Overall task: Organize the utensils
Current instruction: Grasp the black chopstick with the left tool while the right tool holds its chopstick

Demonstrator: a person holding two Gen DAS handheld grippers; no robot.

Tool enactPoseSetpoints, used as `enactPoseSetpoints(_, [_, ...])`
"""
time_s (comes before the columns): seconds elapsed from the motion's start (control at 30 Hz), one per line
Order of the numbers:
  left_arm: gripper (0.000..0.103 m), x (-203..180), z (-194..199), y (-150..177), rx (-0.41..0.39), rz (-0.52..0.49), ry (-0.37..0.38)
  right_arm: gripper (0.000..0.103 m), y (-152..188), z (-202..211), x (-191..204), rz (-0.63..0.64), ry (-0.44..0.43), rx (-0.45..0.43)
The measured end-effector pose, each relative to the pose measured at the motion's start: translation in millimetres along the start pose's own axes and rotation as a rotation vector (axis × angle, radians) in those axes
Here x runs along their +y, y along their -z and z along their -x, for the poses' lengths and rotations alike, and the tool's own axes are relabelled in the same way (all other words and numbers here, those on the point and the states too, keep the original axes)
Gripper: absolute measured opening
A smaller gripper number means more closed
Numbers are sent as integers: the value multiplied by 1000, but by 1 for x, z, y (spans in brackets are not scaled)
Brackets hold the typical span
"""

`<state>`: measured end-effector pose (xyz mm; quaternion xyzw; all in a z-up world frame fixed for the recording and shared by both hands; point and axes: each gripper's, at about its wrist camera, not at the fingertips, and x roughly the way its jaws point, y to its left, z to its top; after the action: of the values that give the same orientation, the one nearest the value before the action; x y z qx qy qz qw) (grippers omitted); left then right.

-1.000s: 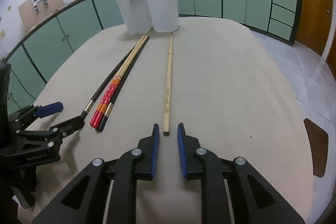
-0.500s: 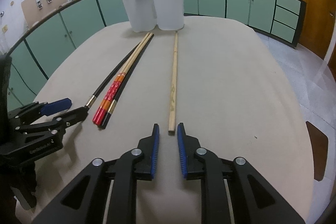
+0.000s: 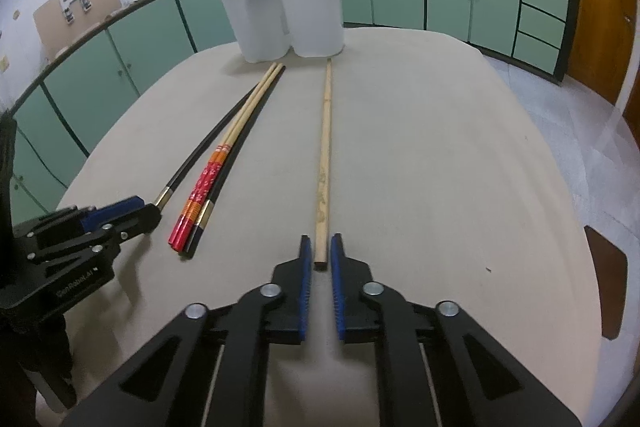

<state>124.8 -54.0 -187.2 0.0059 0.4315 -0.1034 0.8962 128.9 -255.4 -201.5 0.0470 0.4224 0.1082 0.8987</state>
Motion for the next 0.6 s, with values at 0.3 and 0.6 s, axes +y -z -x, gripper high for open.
enactPoseSetpoints(0.3, [6,6,10,0,-24,10,10,7,0,8,0,-3,-9,-31])
enactPoseSetpoints(0.6, [6,9,58,-13,-113,-35,-15,7,-15,37,2,30,17,-110])
